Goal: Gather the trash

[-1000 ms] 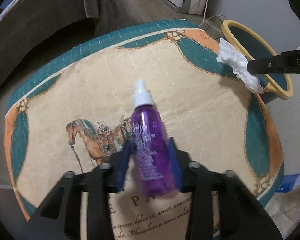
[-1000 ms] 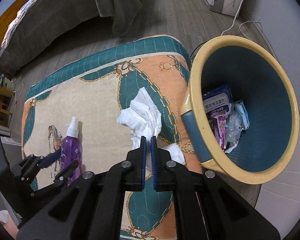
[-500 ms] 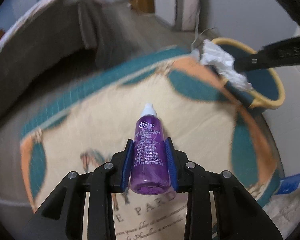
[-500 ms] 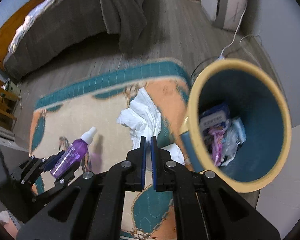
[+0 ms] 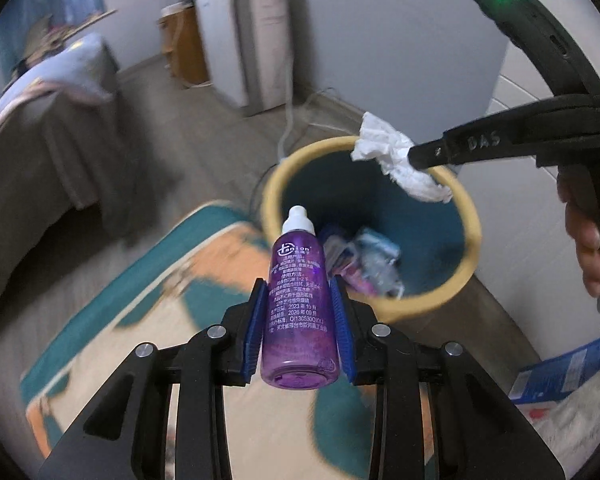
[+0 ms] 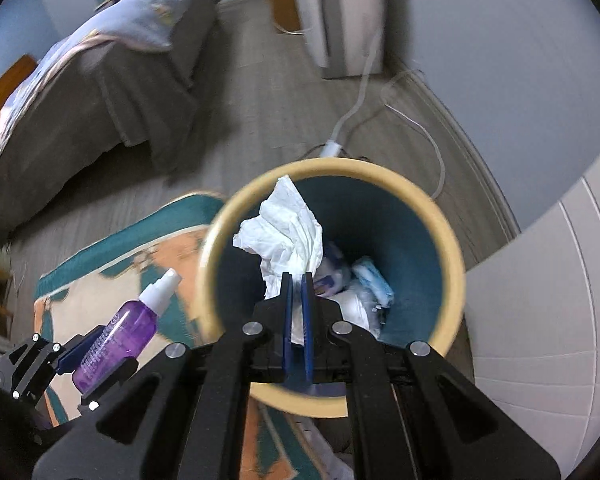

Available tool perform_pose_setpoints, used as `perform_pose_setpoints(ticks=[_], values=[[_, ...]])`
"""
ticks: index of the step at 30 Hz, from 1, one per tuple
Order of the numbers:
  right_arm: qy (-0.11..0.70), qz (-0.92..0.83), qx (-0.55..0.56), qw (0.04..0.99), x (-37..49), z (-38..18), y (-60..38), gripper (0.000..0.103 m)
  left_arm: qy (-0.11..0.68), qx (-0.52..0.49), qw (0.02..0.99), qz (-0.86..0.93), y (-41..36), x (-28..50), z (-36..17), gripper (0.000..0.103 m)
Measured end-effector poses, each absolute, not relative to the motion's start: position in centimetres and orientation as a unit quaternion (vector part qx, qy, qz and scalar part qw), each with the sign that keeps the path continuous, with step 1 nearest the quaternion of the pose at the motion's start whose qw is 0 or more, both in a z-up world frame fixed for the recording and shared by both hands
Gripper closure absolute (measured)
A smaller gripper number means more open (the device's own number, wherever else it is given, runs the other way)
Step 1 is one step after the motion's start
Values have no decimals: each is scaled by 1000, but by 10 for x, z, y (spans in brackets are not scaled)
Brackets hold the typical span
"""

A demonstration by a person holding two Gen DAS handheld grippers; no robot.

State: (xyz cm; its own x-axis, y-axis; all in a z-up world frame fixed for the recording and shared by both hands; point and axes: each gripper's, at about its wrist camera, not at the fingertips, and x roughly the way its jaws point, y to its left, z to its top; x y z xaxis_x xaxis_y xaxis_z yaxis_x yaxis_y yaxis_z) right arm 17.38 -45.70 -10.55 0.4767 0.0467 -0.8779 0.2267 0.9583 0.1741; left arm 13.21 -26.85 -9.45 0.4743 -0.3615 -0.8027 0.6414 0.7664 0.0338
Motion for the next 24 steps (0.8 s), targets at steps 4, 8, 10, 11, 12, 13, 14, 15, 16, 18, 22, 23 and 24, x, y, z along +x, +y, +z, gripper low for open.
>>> perform_pose_setpoints(ticks=[4, 8, 10, 11, 12, 13, 14, 15, 16, 18, 22, 23, 24], values=[[519, -65, 151, 839, 175, -120, -476, 99, 419, 168, 835, -313, -299, 143, -101, 70], [528, -70, 168, 829, 176, -135, -487, 99, 414, 172, 835, -319, -316, 153, -109, 69], [527, -73, 171, 829, 176, -136, -492, 96, 405, 163, 842, -318, -320, 158, -109, 65], [528, -76, 171, 828, 177, -138, -491, 94, 404, 157, 843, -319, -318, 158, -109, 61], [529, -80, 169, 828, 176, -138, -493, 93, 406, 149, 843, -320, -317, 159, -108, 60], [531, -83, 166, 827, 175, -138, -493, 92, 409, 145, 843, -318, -316, 157, -107, 58], [532, -86, 160, 827, 173, -136, -493, 85, 412, 140, 843, -316, -311, 156, -104, 55], [531, -88, 153, 829, 169, -134, -492, 75, 414, 138, 843, -314, -308, 157, -100, 53], [530, -91, 146, 830, 165, -130, -490, 71, 414, 135, 844, -312, -306, 157, -97, 48], [528, -91, 142, 832, 156, -122, -488, 69, 411, 129, 849, -307, -293, 152, -85, 42], [514, -98, 117, 844, 134, -101, -477, 48, 404, 109, 858, -298, -269, 139, -59, 17], [511, -99, 110, 847, 128, -97, -473, 43, 402, 108, 861, -293, -265, 135, -53, 10], [506, -100, 104, 850, 121, -92, -471, 39, 399, 110, 864, -287, -262, 132, -49, 8]])
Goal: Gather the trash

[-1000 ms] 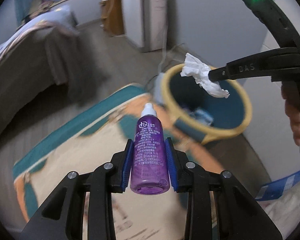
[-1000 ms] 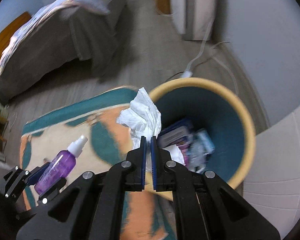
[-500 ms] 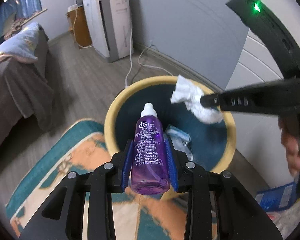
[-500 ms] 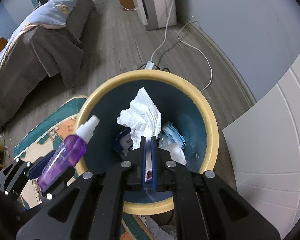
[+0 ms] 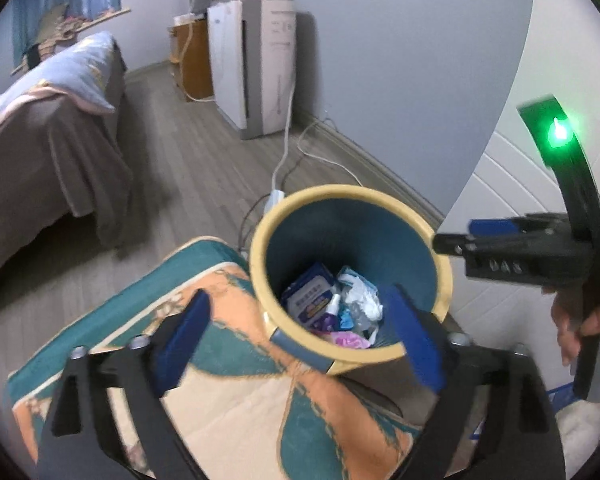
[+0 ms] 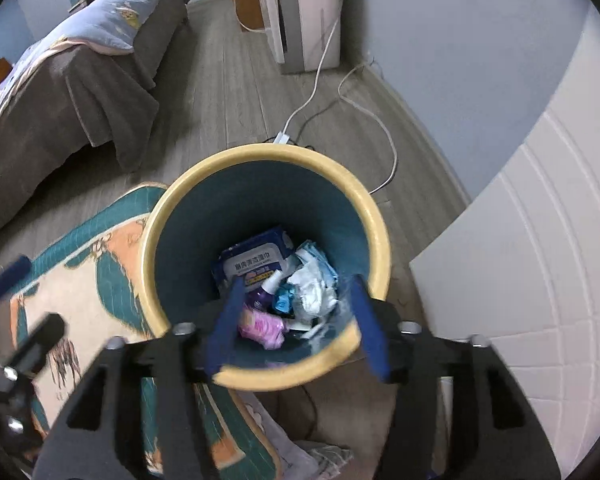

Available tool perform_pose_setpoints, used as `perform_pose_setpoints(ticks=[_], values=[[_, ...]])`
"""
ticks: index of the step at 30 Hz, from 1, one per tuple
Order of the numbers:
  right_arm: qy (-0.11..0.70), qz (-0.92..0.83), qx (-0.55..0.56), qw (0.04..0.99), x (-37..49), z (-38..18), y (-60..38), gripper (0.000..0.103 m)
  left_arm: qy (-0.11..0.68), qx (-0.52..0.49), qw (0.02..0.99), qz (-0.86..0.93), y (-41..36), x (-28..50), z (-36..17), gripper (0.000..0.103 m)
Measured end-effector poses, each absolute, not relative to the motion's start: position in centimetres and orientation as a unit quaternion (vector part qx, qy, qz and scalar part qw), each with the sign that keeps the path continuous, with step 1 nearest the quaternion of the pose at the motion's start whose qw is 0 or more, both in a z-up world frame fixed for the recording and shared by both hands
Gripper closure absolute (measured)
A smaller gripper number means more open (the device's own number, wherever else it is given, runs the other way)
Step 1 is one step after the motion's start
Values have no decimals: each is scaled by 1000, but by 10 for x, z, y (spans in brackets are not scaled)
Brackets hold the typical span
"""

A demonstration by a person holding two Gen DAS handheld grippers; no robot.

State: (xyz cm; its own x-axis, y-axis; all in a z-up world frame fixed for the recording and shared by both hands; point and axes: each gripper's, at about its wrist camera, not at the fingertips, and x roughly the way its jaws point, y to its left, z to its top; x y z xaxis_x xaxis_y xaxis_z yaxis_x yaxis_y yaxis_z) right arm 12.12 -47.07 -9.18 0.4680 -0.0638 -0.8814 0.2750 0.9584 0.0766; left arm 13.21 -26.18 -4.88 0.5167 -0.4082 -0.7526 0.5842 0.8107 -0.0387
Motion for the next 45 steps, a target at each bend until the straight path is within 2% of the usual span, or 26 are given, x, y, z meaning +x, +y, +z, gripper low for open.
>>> perform_pose_setpoints(ticks=[6, 14, 25, 45], values=[[476, -108, 91, 868, 89, -70, -460, 19, 372, 129, 879, -270, -247, 101, -18, 5], [442, -109, 91, 886, 53, -48, -452, 7, 372, 134, 881, -261, -238, 71, -4, 5], [404, -126, 79, 903, 29, -31, -445, 6, 347, 132, 898, -235, -222, 63, 1, 5], [402, -134, 39, 905, 30, -26, -426, 6, 347, 112, 902, -232, -201, 67, 9, 5]])
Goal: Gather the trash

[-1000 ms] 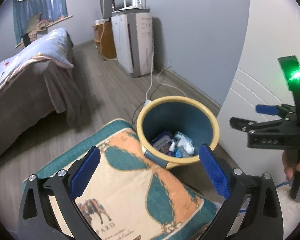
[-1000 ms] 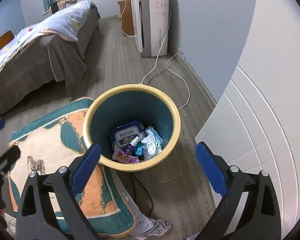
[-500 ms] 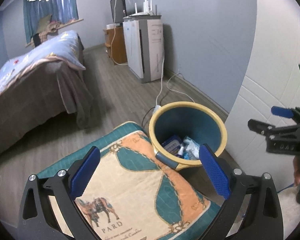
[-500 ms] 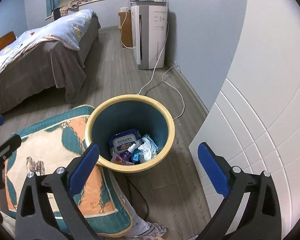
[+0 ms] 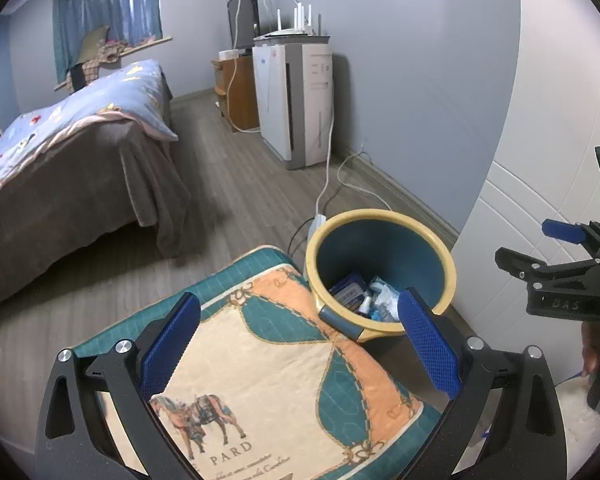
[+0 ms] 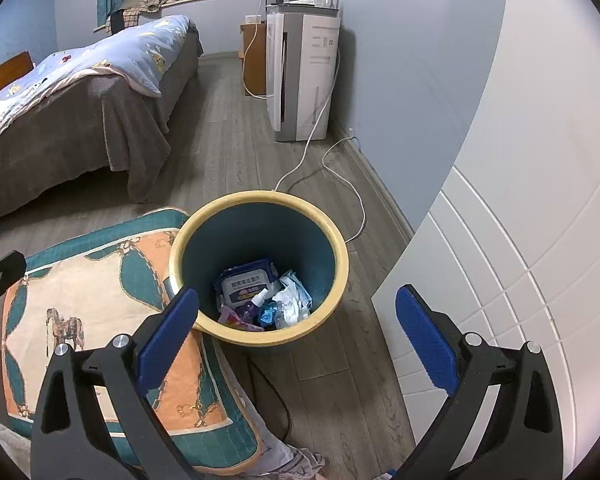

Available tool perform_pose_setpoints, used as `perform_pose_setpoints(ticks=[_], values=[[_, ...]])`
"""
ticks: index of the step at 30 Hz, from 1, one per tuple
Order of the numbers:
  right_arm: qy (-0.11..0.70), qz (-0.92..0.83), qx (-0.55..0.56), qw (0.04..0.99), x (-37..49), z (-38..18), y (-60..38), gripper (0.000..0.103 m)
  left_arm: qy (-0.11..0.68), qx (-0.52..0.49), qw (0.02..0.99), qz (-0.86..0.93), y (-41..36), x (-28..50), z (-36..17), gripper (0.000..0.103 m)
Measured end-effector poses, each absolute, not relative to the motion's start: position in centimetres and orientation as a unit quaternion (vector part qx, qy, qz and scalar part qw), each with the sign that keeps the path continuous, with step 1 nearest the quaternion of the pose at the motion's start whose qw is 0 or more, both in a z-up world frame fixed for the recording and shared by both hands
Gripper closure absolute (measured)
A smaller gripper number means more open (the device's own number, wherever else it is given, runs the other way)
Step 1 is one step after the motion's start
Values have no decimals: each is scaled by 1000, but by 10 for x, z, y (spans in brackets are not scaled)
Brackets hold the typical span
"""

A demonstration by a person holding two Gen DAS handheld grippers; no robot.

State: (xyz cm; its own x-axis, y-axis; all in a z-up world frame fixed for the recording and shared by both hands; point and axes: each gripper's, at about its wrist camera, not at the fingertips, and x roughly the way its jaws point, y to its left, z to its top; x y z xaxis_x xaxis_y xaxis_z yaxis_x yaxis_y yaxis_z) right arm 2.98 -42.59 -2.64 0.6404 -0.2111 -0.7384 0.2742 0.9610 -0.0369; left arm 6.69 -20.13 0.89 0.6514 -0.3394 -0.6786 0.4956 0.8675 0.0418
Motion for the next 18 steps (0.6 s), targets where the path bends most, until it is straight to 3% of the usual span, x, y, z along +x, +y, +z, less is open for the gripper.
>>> perform_pose_setpoints(ticks=[18], values=[[400, -137, 31, 906, 29, -25, -424, 6, 345, 121, 899, -239, -205, 63, 17, 5]])
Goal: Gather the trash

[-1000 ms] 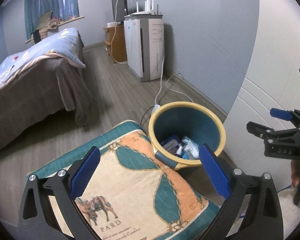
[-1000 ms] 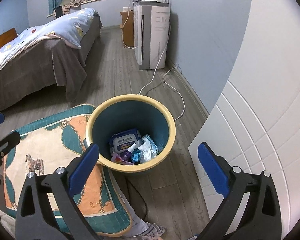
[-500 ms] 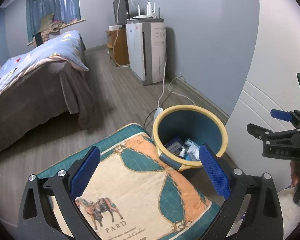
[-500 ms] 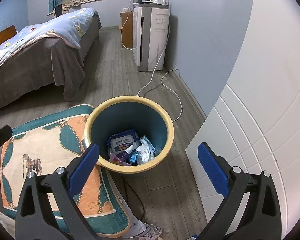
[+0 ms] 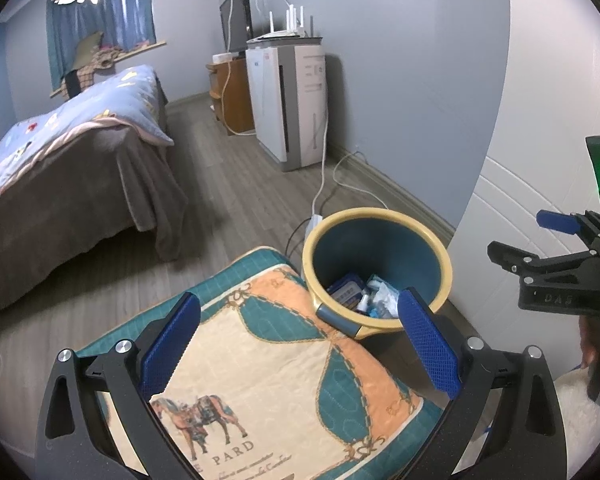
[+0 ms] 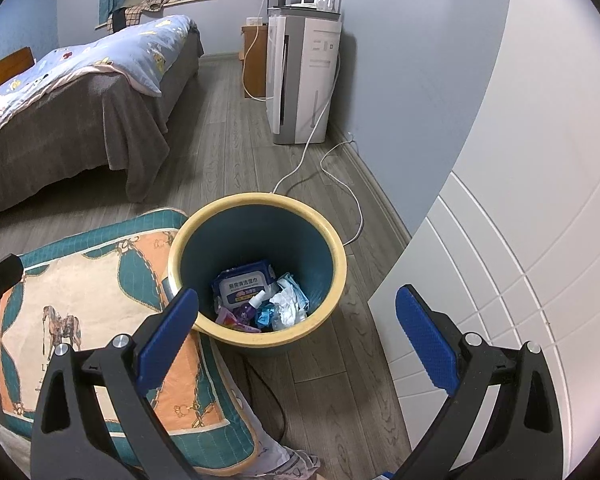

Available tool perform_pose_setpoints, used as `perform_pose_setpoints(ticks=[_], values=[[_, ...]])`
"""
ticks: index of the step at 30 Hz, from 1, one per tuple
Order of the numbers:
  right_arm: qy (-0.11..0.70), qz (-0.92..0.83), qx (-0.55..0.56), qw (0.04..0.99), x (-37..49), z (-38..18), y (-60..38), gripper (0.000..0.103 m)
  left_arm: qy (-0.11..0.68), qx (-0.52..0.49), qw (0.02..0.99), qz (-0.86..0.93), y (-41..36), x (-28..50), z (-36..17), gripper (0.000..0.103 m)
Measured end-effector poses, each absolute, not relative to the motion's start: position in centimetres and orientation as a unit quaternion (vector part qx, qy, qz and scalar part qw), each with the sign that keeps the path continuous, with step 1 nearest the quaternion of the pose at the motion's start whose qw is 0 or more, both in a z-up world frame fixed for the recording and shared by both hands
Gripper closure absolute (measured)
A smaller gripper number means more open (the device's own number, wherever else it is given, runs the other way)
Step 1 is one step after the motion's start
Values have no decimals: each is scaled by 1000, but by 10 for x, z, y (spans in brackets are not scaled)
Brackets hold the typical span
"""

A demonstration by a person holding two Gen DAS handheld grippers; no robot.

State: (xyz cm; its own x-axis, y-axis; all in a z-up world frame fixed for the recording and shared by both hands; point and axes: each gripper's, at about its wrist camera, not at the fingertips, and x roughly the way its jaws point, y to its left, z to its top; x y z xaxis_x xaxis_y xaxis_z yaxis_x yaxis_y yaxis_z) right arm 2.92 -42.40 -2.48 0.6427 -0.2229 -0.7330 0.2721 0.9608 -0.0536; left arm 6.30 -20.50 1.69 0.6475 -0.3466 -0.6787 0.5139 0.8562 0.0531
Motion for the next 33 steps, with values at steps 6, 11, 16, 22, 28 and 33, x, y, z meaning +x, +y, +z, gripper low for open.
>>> perform_pose_setpoints(ticks=[6, 11, 16, 22, 28, 33], values=[[401, -137, 30, 905, 29, -25, -423, 6, 345, 121, 898, -244, -205, 62, 16, 5], [402, -136, 29, 905, 29, -25, -423, 6, 346, 121, 896, -250, -204, 62, 14, 5], [403, -136, 29, 905, 30, -26, -423, 6, 347, 123, 895, -251, -204, 63, 12, 5], [403, -136, 28, 904, 30, -26, -423, 6, 346, 123, 895, -251, -203, 62, 12, 5], [405, -135, 28, 904, 30, -27, -423, 6, 345, 124, 896, -251, -204, 62, 12, 5], [408, -136, 29, 902, 31, -29, -423, 6, 344, 121, 893, -262, -199, 62, 10, 5]])
